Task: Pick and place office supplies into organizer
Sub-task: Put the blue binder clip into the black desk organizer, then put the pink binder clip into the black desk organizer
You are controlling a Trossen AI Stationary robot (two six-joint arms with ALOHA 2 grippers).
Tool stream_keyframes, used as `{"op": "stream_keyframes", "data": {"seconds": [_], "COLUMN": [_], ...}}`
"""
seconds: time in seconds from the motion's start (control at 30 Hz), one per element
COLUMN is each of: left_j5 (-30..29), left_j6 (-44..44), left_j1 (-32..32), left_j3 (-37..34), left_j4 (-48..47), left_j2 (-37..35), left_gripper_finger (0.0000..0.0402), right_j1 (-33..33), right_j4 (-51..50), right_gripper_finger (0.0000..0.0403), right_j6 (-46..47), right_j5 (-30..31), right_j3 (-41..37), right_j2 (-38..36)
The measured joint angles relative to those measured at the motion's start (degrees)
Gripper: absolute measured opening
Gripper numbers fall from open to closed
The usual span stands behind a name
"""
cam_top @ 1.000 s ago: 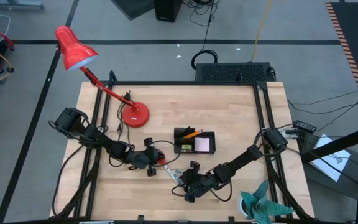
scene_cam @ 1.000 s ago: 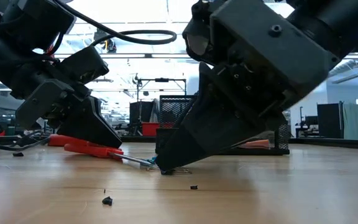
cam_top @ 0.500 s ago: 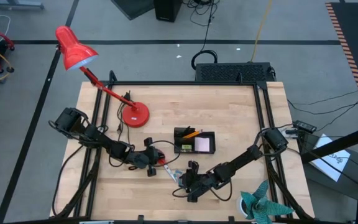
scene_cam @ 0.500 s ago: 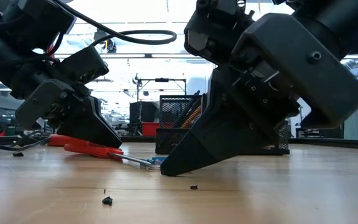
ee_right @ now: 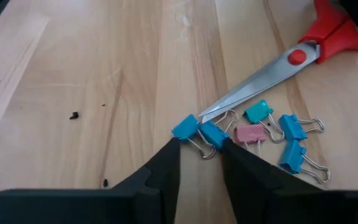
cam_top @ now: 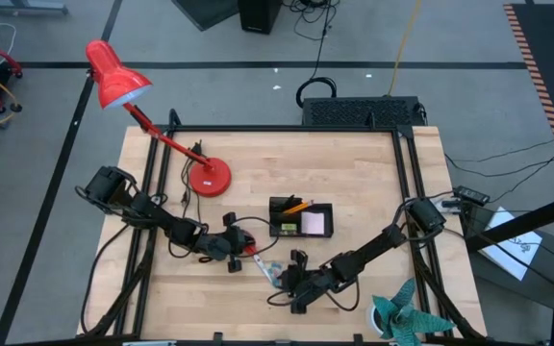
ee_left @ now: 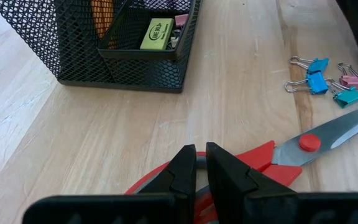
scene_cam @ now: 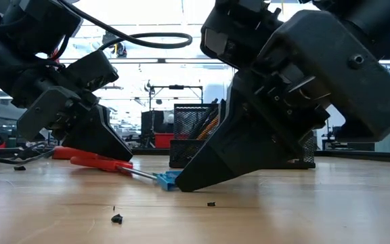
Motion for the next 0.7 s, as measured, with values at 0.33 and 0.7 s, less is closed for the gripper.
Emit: {"op": "stream_keyframes", "data": {"seconds": [0.33,0.7], "left_j5": [0.0,0.0], "left_j6": [0.0,0.01], "left_j1": [-0.01,0.0], "left_j3": [0.0,-0.02], "left_j4": [-0.01,-0.02], "left_j2": [0.0,0.0], "left_gripper_finger": [0.0047,0.0047], "right_j1": [0.03,0.05], "right_j4": [1.29,2.28], "right_gripper_finger": [0.0041,0.0003], "right_j6": [-1.32,-4.77], "right_j5": [-0.5,0.03], "right_j3": [-0.04,-0.07], "right_j2": [0.07,-2.76]}}
